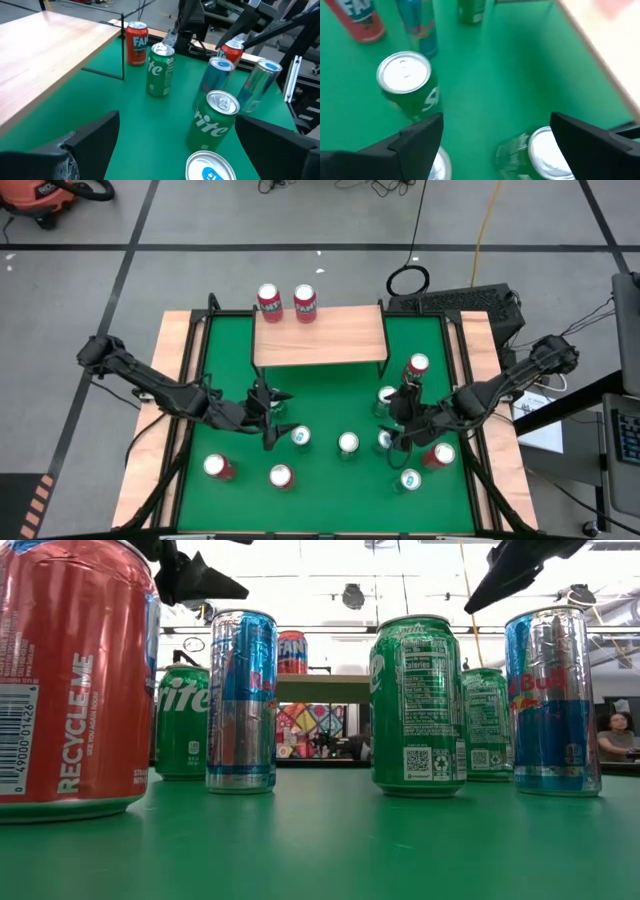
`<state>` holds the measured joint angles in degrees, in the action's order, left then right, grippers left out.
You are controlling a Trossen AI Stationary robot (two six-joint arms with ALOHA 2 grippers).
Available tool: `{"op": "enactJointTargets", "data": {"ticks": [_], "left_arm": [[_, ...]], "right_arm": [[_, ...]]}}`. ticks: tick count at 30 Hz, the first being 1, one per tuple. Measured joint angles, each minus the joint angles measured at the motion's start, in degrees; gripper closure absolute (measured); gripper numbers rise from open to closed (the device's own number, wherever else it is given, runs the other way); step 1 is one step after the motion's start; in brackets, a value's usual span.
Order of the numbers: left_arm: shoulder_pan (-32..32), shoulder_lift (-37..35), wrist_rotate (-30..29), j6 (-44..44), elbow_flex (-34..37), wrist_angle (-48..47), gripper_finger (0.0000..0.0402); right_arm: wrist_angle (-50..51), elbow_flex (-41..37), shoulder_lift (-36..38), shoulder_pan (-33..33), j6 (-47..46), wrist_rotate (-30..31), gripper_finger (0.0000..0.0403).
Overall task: Place canned beverage on shelf
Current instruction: Put the red soda can on the shelf aligned with the other red soda can
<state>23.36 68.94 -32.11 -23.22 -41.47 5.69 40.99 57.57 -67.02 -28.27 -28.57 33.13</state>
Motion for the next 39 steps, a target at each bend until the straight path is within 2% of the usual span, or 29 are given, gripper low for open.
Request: {"op": "enactJointTargets", "data": {"ticks": [8,16,23,32,39], "left_arm": [[-0.44,0.2,-0.79,2.57,0.0,-0.1,0.0006],[-0.46,0.2,-1.01,3.43,0.0,-0.17,0.0006],[-0.46,0.2,-1.15,4.61,0.0,-0.17,0.0006],[-0.44,0.2,-1.17,6.39,0.0,-0.2,0.0006],[-0.46,0.2,-1.17,9.08,0.0,-0.2,0.0006]], "right_arm": [[4.56,1.42,6.07,2.71,-1.06,8.51,0.0044],[15.2,1.7,10.41,10.19,2.41,12.24,0.0044],[22.43,1.7,10.64,16.97,3.95,12.13,0.0044],[23.15,1.7,9.73,19.73,-1.38,10.06,0.0044],[25.12,1.7,8.14,24.67,4.53,4.4,0.0044]]}}
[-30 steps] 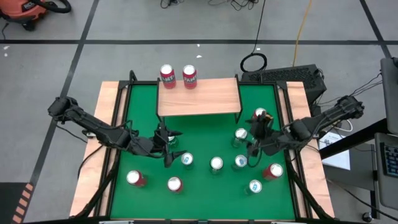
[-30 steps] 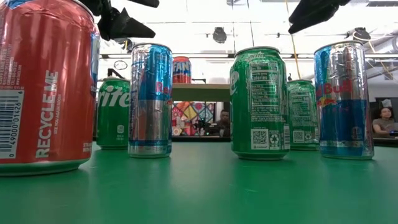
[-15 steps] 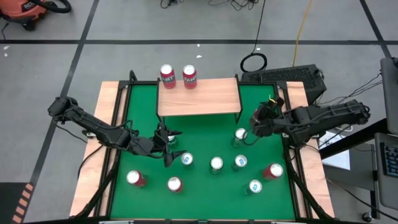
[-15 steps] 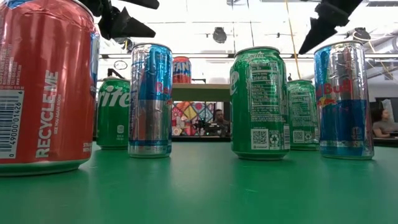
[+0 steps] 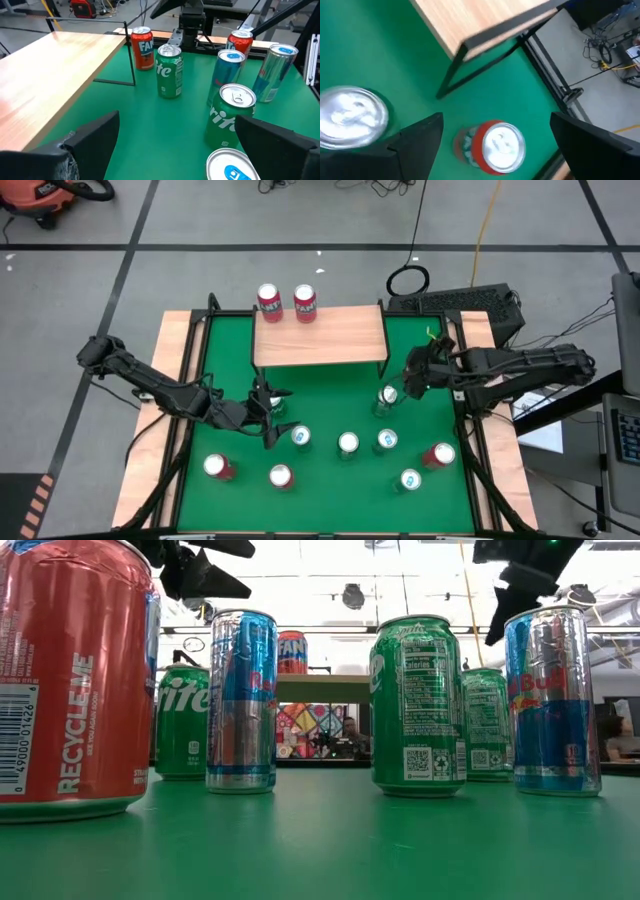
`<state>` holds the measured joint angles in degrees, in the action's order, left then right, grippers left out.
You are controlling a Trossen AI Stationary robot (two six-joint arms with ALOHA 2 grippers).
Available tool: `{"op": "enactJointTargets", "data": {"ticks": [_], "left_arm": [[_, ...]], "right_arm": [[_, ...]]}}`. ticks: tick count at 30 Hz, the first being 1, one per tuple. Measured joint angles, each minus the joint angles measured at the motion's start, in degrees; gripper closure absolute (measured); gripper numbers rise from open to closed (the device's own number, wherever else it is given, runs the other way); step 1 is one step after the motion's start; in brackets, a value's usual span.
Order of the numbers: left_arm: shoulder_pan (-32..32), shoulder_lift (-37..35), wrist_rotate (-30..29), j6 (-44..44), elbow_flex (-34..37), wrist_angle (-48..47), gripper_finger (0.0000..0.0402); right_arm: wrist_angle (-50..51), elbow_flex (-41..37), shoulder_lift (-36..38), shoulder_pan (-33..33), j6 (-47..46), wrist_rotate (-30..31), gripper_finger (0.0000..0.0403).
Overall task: Place canned beverage on shelf
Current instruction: Put the red soda can on the shelf aligned with the other red soda can
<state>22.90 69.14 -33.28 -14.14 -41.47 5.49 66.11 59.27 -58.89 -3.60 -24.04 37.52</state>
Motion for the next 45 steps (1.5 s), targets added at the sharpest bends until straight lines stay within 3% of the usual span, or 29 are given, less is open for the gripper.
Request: {"op": "enactJointTargets", "data": {"ticks": [14,27,45], "left_arm": [[0.0,-0.02,2.94,-0.1,0.0,-0.19,0.0006],[0.0,-0.02,3.26,-0.3,0.0,-0.18,0.0006],[0.0,-0.04,3.5,-0.05,0.0,-0.43,0.0006]], "right_arm": [[0.48,0.0,0.45,17.21,13.62,-21.26,0.0044],[-1.36,0.0,-1.54,26.98,30.94,-28.38,0.0044],[0.72,-0.03,-12.94,33.72,30.17,-30.77,0.0044]]}}
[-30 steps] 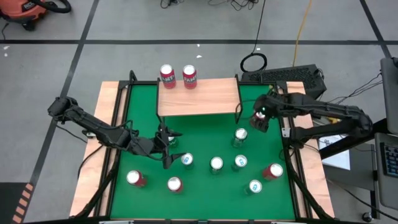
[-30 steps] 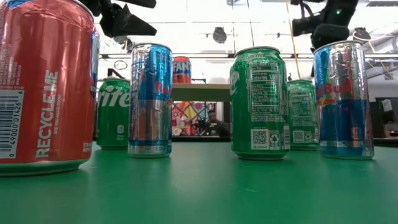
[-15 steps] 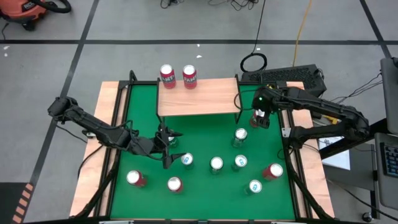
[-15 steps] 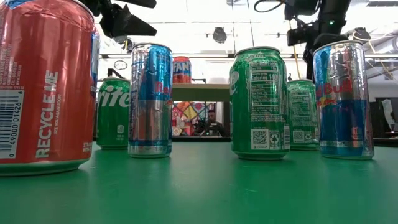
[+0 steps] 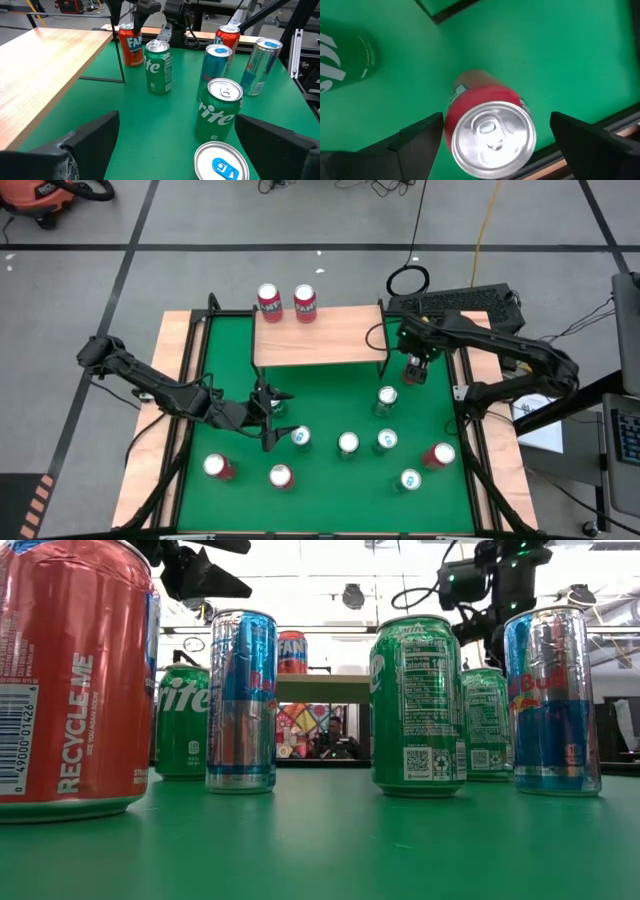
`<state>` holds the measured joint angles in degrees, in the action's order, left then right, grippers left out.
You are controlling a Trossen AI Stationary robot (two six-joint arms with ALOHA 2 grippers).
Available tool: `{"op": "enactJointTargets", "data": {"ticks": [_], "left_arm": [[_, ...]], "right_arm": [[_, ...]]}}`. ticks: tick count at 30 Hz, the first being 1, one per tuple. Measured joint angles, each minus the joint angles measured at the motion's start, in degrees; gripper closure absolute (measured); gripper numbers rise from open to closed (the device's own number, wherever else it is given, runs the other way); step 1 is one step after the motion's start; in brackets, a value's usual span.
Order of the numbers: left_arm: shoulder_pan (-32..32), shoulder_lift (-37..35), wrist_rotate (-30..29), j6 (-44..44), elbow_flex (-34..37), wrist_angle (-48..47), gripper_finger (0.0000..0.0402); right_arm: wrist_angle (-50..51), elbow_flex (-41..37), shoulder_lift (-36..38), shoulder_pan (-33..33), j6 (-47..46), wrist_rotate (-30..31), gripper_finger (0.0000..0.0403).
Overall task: Place canned beverage on shelf
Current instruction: Put the red soda can on the shelf aligned with the other red soda can
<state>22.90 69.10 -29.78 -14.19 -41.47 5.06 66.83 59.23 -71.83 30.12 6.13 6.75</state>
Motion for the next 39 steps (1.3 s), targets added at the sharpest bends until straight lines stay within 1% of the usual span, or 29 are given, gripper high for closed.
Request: {"op": "enactJointTargets", "data": {"ticks": [8,15,20,24,26,31,35,39], "left_arm": [[0.0,0.0,0.0,0.06,0.0,0.0,0.0006],[0.0,0.0,0.02,0.01,0.0,0.02,0.0006],[0.0,0.0,0.0,-0.02,0.0,0.02,0.0006],[0.0,0.0,-0.01,0.06,0.0,0.24,0.0006],[0.0,0.0,-0.07,0.53,0.0,0.82,0.0006],[-0.11,0.0,-0.28,1.95,0.0,3.49,0.0006],[-0.13,0.0,-0.33,3.01,0.0,5.36,0.0006],[-0.43,0.0,-0.37,2.77,0.0,6.04,0.0006]], "right_arm": [[0.29,-0.01,-5.07,2.54,-0.92,-4.1,0.0054],[0.71,0.21,-7.74,2.92,-0.57,-4.08,0.0097],[1.08,0.25,-7.87,2.92,-0.22,-4.05,0.0108],[4.47,1.05,-6.86,2.49,-3.65,-5.12,0.0108],[7.02,2.9,-5.76,2.1,-6.44,-6.86,0.0108],[12.08,8.09,-3.98,-0.88,-11.55,-7.03,0.0108],[16.63,13.87,-2.95,-4.73,-15.32,-9.47,0.0109],[20.15,19.19,-2.79,-9.99,-19.62,-11.3,0.0109]]}}
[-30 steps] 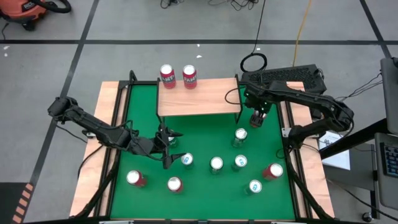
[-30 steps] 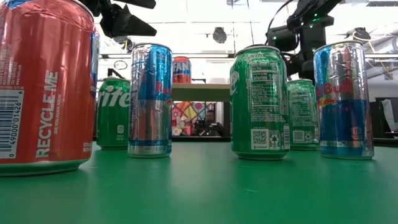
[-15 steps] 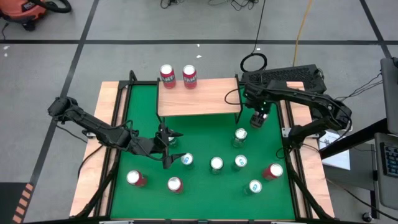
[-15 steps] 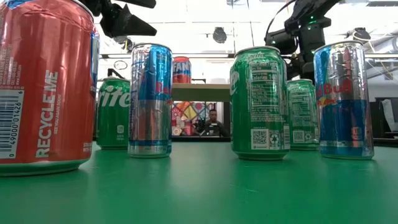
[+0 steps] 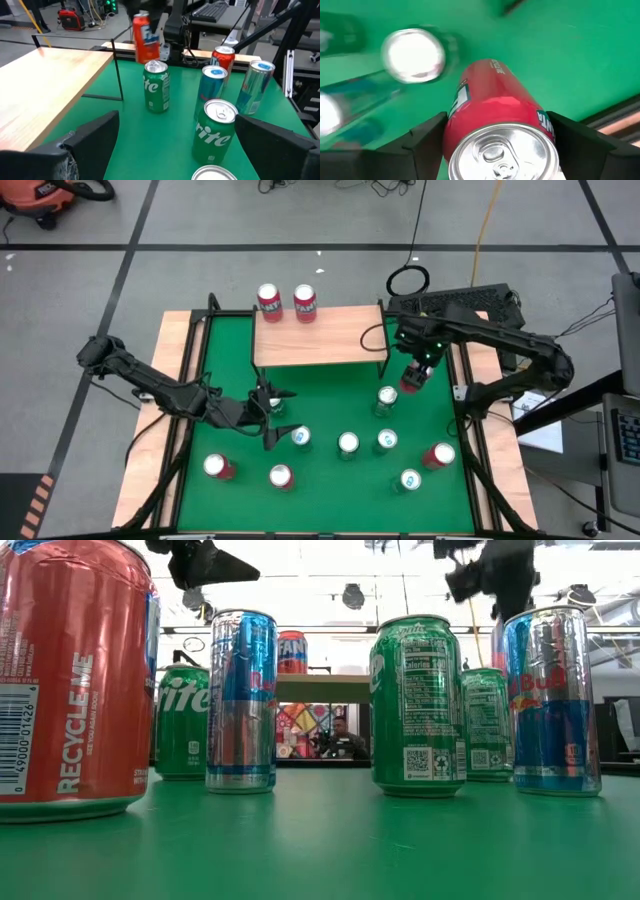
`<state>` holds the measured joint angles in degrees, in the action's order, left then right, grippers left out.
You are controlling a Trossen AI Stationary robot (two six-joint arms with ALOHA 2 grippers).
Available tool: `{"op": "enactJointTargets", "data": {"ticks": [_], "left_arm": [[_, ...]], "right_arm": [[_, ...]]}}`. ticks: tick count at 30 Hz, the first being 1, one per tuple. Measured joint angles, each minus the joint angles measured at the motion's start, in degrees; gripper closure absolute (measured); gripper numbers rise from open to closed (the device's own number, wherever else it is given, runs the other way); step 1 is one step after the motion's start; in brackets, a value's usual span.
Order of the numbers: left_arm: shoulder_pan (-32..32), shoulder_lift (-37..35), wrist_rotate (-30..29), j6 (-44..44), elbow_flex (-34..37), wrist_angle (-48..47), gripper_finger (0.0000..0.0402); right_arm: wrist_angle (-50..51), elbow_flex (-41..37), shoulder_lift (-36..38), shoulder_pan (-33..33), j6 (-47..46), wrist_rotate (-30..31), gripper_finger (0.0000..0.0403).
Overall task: Place canned beverage on shelf
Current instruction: Put the red soda can on the shelf aligned with the other red soda can
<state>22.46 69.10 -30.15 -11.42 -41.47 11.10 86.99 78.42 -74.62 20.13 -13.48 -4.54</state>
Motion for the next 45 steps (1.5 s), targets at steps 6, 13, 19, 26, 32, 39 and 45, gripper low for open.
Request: {"op": "enactJointTargets", "data": {"ticks": [6,13,19,26,32,39,45], "left_arm": [[-0.01,0.19,-0.07,0.28,0.0,3.51,0.0006],[-0.51,3.65,-0.09,4.84,-0.02,11.9,0.0006],[-2.96,8.45,-0.04,6.74,-0.02,21.12,0.0006],[-5.61,13.68,4.28,6.17,-1.47,25.87,0.0006],[-5.58,16.08,4.64,10.26,-4.19,25.56,0.0006],[-6.11,16.33,4.74,10.42,-4.9,24.72,0.0006],[-7.61,16.33,5.23,10.7,-4.9,23.31,0.0006]], "right_arm": [[1.83,6.09,0.1,-8.6,-6.1,-0.17,0.0109],[1.18,8.36,0.12,-18.46,-11.91,-0.16,0.0109],[-2.64,8.38,0.12,-23.03,-13.49,-0.01,0.0109],[-15.67,8.38,0.12,-26.57,-7.7,0.2,0.0109],[-26.69,8.38,0.12,-27.0,-2.61,3.96,0.0109],[-35.81,8.38,-0.82,-26.98,3.1,6.26,0.0108],[-40.9,8.38,-2.94,-26.98,8.59,6.22,0.0108]]}}
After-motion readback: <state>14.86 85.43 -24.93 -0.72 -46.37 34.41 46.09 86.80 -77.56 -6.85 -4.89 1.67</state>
